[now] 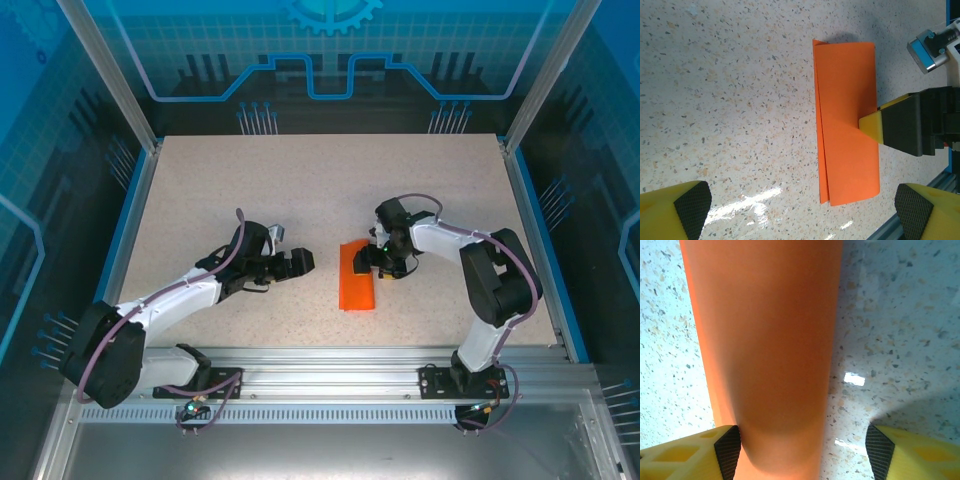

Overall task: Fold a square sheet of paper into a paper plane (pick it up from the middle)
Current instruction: Fold the square sheet of paper in half at the center of the table.

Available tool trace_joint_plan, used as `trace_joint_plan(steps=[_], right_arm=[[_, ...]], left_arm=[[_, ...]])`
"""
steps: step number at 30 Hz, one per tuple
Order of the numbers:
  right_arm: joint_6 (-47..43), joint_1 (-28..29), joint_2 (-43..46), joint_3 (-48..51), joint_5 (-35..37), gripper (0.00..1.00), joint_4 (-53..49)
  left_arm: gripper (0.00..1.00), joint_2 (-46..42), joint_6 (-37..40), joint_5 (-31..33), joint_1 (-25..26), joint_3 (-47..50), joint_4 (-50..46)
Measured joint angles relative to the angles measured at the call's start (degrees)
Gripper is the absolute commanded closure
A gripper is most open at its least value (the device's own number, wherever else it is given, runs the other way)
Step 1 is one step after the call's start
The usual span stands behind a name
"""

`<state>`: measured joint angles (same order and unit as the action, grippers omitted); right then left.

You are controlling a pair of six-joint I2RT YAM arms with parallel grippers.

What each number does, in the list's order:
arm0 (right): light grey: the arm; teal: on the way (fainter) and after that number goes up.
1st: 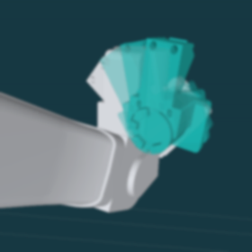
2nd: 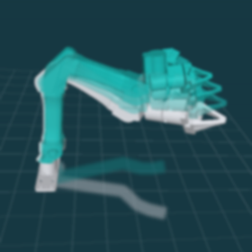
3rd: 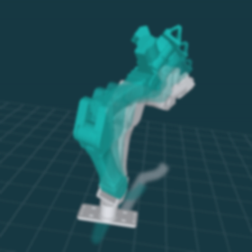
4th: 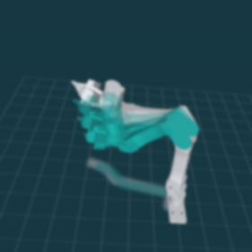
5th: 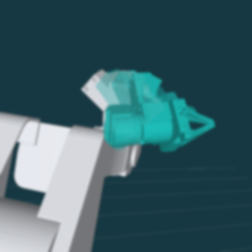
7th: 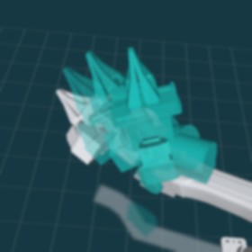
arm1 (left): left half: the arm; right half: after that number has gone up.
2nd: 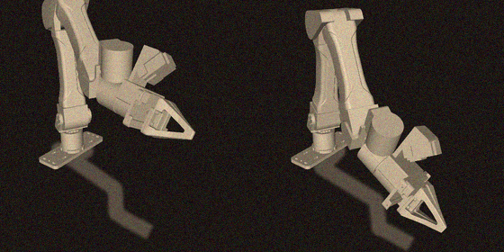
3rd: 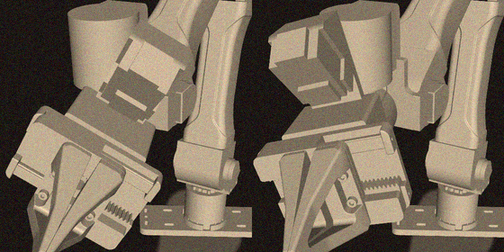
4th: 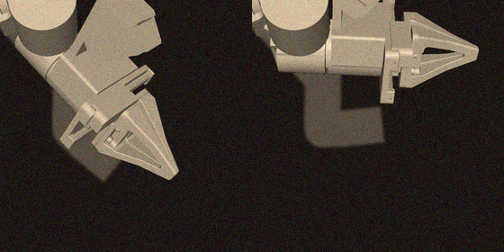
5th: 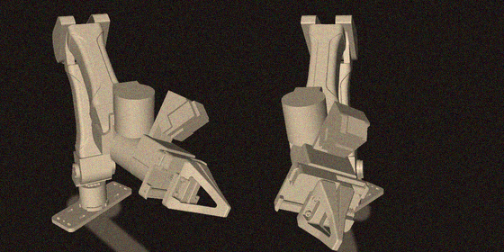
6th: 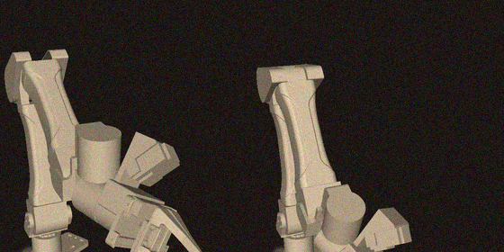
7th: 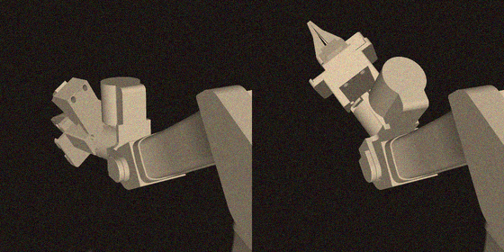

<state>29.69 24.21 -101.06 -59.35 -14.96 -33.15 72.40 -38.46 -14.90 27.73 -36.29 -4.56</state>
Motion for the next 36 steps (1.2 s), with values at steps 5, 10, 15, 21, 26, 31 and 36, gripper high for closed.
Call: trace_joint_plan(steps=[5,10,15,21,26,31,36], right_arm=[[0.85,0.15,0.00,0.00,0.20,0.28,0.15],[1.55,0.31,0.00,0.00,0.39,0.25,0.26],[2.08,0.63,0.00,-0.28,0.50,0.24,0.24],[2.34,0.90,-0.26,-0.70,1.09,0.24,-0.11],[2.73,0.98,-0.98,-1.51,1.42,0.23,-0.92],[3.23,1.01,-1.03,-1.53,1.49,0.22,-0.92],[3.96,1.01,-1.38,-1.92,1.51,0.21,-1.20]], left_arm=[[0.02,0.00,0.00,0.00,0.11,0.00,0.02],[0.01,0.15,0.00,0.00,0.22,0.00,0.33],[0.01,0.22,-0.02,0.00,0.20,0.00,0.44],[0.01,0.33,-0.02,0.00,0.22,0.00,0.44],[0.01,0.42,-0.02,0.00,0.26,0.00,0.46],[0.02,0.42,0.00,0.00,0.31,0.00,0.44],[0.02,0.42,0.00,0.00,0.31,0.00,0.44]])
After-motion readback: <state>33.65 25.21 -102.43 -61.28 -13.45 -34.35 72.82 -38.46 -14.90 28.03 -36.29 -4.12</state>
